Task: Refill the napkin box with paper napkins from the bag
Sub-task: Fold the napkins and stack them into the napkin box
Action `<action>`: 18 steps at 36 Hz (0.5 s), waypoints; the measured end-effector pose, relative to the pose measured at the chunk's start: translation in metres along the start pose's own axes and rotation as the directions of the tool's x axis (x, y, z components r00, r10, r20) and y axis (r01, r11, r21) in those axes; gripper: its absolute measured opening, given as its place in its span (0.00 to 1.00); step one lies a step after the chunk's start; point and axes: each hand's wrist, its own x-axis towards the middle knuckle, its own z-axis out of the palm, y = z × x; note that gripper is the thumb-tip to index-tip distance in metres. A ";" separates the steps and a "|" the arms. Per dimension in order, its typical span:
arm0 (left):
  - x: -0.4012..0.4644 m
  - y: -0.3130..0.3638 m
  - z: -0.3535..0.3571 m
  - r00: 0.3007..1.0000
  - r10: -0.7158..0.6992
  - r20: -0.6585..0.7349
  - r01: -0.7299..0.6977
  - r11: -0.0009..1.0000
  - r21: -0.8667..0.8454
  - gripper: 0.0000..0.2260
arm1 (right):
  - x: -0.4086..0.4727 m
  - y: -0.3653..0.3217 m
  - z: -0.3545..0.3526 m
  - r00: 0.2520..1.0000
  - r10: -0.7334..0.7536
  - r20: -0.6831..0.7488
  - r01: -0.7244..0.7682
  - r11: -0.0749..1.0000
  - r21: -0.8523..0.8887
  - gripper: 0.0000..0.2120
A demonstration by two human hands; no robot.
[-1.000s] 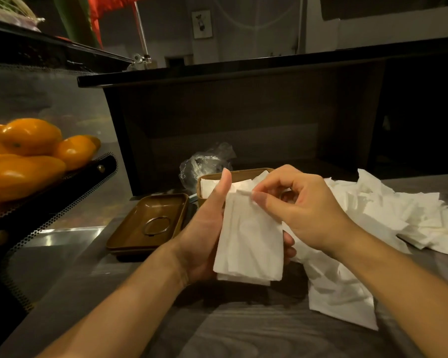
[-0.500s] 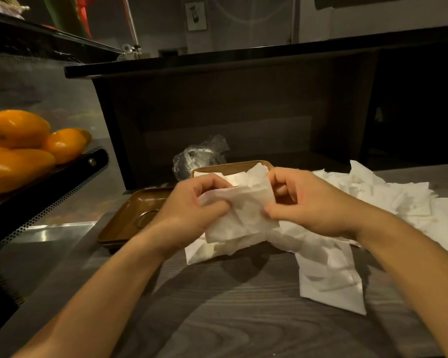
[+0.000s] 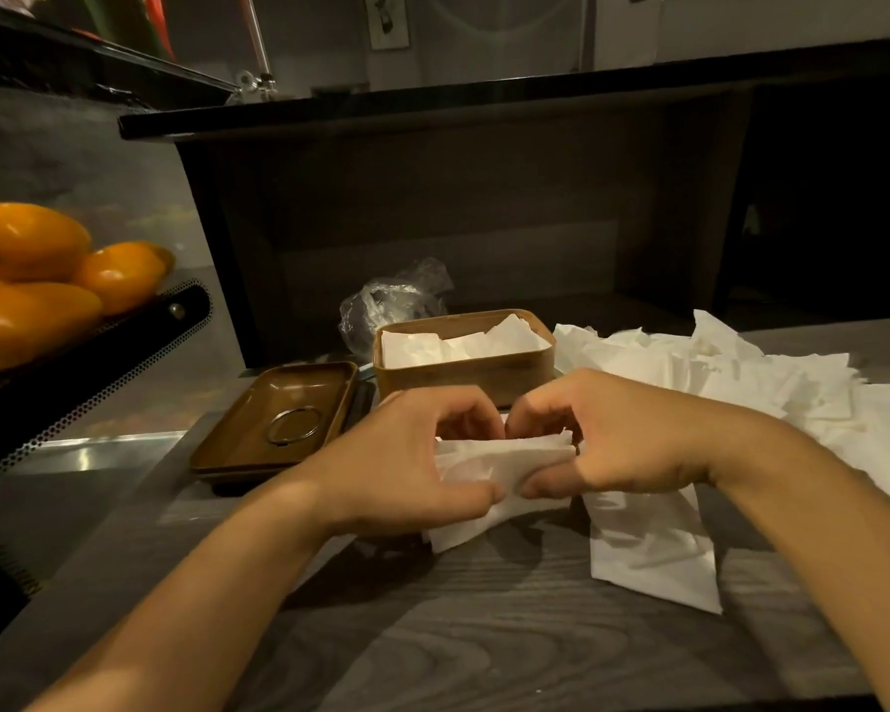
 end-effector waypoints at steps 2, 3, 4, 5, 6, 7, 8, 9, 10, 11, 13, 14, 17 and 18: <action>0.000 0.001 -0.001 1.000 -0.003 -0.002 0.003 1.000 0.014 0.16 | -0.001 -0.001 -0.001 1.000 -0.004 -0.012 0.005 0.999 0.040 0.08; 0.000 0.001 -0.001 1.000 -0.004 -0.010 0.004 1.000 0.018 0.16 | -0.002 -0.002 -0.002 1.000 -0.007 -0.024 0.008 0.998 0.060 0.06; 0.000 0.001 -0.001 1.000 -0.006 -0.021 0.007 1.000 0.016 0.15 | -0.002 -0.002 -0.003 0.999 -0.011 -0.033 0.014 0.997 0.074 0.04; 0.000 0.001 -0.002 1.000 -0.010 -0.024 0.011 1.000 0.010 0.14 | -0.003 -0.002 -0.004 0.999 -0.014 -0.033 0.017 0.997 0.079 0.03; 0.000 0.001 -0.002 1.000 -0.014 -0.016 0.014 1.000 0.007 0.13 | -0.003 -0.002 -0.004 1.000 -0.013 -0.019 0.014 0.997 0.077 0.04; 0.000 0.002 -0.002 1.000 -0.019 0.002 0.019 1.000 0.006 0.13 | -0.003 -0.002 -0.004 1.000 -0.005 0.006 0.004 0.997 0.071 0.05; -0.001 0.002 -0.002 0.999 -0.030 0.023 0.030 1.000 0.008 0.13 | -0.002 -0.001 -0.002 1.000 0.007 0.028 -0.008 0.998 0.061 0.07; -0.001 0.001 -0.001 0.998 -0.044 0.035 0.044 0.999 0.017 0.13 | -0.002 0.000 -0.001 0.999 0.018 0.040 -0.020 0.998 0.053 0.08; -0.001 0.000 -0.001 0.997 -0.063 0.036 0.062 0.998 0.028 0.13 | -0.001 0.001 0.000 0.999 0.027 0.037 -0.029 0.998 0.050 0.08; 0.000 -0.002 -0.001 0.996 -0.084 0.029 0.083 0.996 0.031 0.11 | 0.000 0.002 0.000 0.999 0.033 0.021 -0.034 0.998 0.055 0.07; 0.001 -0.003 -0.001 0.993 -0.118 0.009 0.118 0.993 -0.001 0.08 | 0.000 0.002 -0.002 0.998 0.019 -0.055 -0.015 0.997 0.077 0.04; 0.001 -0.003 -0.002 0.992 -0.127 -0.001 0.127 0.992 -0.027 0.08 | 0.000 0.001 -0.004 0.994 0.004 -0.106 0.007 0.995 0.100 0.04; 0.003 0.000 -0.005 0.988 -0.153 0.011 0.154 0.978 -0.141 0.08 | 0.001 -0.001 -0.010 0.966 0.008 -0.259 0.069 0.957 0.283 0.05; 0.004 0.002 -0.005 0.986 -0.161 0.037 0.166 0.969 -0.184 0.09 | 0.002 -0.001 -0.010 0.957 0.026 -0.288 0.080 0.933 0.351 0.06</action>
